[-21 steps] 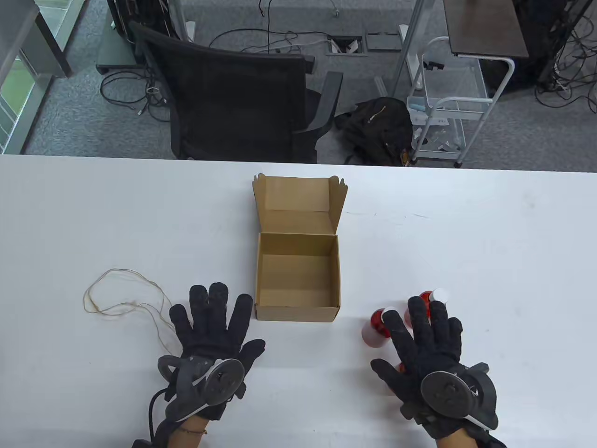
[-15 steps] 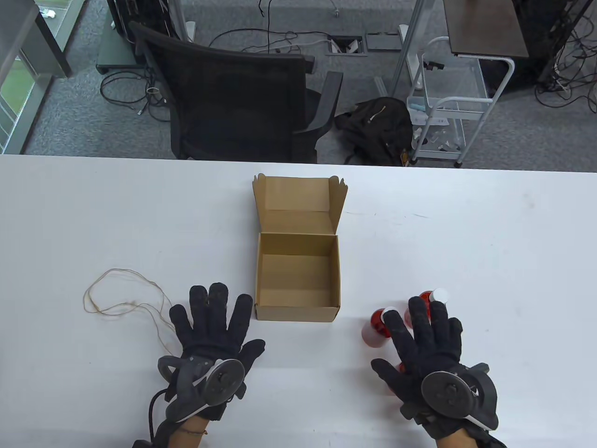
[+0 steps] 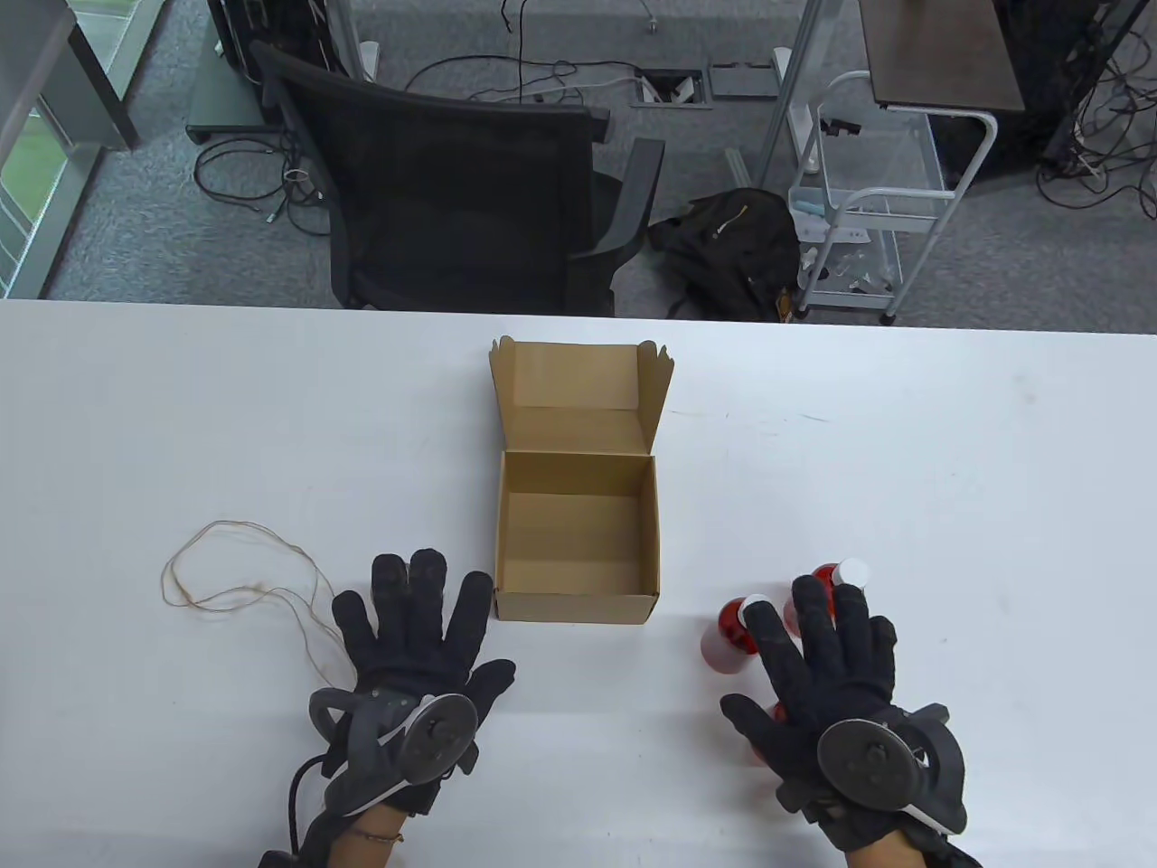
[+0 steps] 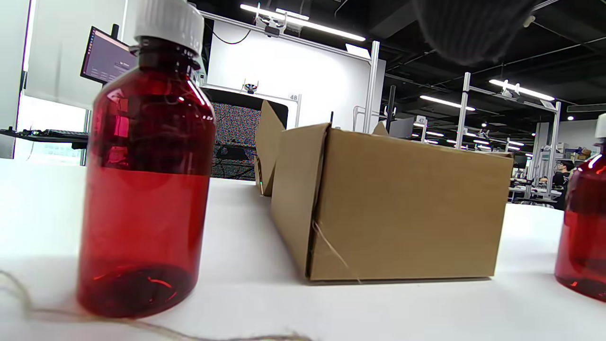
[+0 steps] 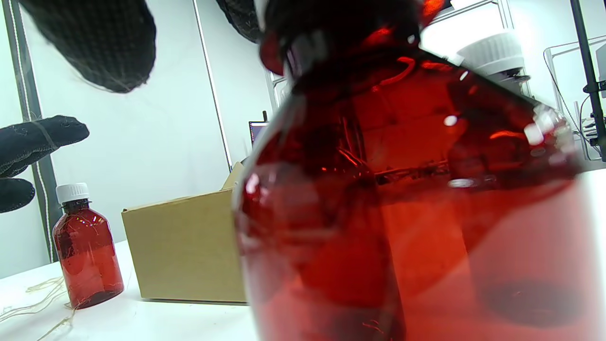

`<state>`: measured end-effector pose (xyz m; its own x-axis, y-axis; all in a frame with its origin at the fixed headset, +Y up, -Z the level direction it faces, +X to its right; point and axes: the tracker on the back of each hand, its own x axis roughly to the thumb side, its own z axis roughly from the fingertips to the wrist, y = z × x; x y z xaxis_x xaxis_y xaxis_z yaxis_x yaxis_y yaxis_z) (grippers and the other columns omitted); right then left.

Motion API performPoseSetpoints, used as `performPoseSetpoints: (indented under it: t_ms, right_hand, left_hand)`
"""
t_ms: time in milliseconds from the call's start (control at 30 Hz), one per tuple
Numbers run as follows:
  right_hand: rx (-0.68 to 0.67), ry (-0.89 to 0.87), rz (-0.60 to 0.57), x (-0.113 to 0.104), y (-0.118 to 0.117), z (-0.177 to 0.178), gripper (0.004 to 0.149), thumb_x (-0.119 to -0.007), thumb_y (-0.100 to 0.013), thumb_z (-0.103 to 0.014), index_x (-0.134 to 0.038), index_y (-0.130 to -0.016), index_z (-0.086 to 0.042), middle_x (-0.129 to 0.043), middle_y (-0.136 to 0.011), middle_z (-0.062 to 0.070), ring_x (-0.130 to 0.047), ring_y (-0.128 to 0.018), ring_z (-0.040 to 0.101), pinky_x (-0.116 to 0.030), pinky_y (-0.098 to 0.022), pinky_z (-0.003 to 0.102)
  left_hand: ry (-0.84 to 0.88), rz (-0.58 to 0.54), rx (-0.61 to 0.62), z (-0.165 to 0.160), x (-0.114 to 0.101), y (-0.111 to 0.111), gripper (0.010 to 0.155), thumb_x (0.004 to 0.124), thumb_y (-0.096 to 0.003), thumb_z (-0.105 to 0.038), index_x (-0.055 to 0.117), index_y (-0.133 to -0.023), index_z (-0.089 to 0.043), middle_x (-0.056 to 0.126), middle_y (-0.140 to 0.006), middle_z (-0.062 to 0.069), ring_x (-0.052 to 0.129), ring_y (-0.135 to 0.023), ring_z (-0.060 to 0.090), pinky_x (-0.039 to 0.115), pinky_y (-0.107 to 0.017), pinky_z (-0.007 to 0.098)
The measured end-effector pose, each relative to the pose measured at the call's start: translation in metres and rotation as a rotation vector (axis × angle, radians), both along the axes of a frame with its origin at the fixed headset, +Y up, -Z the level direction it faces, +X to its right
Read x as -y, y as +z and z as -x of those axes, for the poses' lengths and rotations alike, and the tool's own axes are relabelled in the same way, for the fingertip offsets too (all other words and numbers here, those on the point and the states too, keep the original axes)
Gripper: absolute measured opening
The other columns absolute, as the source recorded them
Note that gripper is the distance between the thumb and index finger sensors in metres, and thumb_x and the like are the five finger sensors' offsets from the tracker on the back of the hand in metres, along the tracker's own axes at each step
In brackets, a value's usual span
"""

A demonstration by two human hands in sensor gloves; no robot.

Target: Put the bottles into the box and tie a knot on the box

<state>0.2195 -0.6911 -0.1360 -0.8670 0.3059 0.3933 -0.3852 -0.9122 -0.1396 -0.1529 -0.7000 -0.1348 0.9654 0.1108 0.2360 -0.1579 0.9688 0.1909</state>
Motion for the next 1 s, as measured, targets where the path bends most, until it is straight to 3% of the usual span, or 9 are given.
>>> performPoseSetpoints:
  t_ms: [400,633,800,1000]
  right_hand:
    - [0.005,0.010,-0.009,-0.001,0.001,0.000,0.083,-0.077,-0.048,-0.060,-0.043,-0.114,-0.025,-0.024,-0.119,0.020,-0.017,-0.101,0.055,-0.019,-0.064,0.077]
    - [0.006,0.014,-0.020,-0.004,0.002,-0.001,0.082,-0.077,-0.048,-0.060,-0.045,-0.114,-0.024,-0.026,-0.119,0.021,-0.018,-0.101,0.055,-0.019,-0.064,0.077]
    - [-0.002,-0.004,-0.005,-0.002,0.001,-0.001,0.082,-0.077,-0.048,-0.060,-0.046,-0.114,-0.023,-0.026,-0.119,0.021,-0.018,-0.101,0.055,-0.019,-0.064,0.077]
    - [-0.017,-0.011,-0.015,-0.003,0.002,0.000,0.082,-0.077,-0.048,-0.059,-0.046,-0.114,-0.023,-0.028,-0.119,0.022,-0.019,-0.101,0.055,-0.019,-0.064,0.077]
  left_hand:
    - [-0.013,0.015,0.012,-0.005,0.003,0.000,0.098,0.073,-0.0499,-0.063,0.012,-0.118,-0.030,-0.005,-0.123,0.023,-0.002,-0.107,0.058,0.011,-0.064,0.079]
    - [-0.047,-0.015,0.093,-0.042,-0.011,-0.004,0.099,0.073,-0.0499,-0.063,0.010,-0.118,-0.029,-0.003,-0.124,0.022,-0.003,-0.108,0.055,0.009,-0.066,0.075]
    - [-0.082,0.140,0.109,-0.075,-0.001,-0.031,0.100,0.073,-0.0505,-0.063,0.010,-0.118,-0.026,-0.001,-0.124,0.022,0.000,-0.109,0.055,0.012,-0.069,0.073]
    - [-0.087,0.328,0.035,-0.092,0.022,-0.065,0.101,0.073,-0.0508,-0.062,0.008,-0.117,-0.022,-0.002,-0.123,0.023,0.003,-0.109,0.054,0.016,-0.072,0.069]
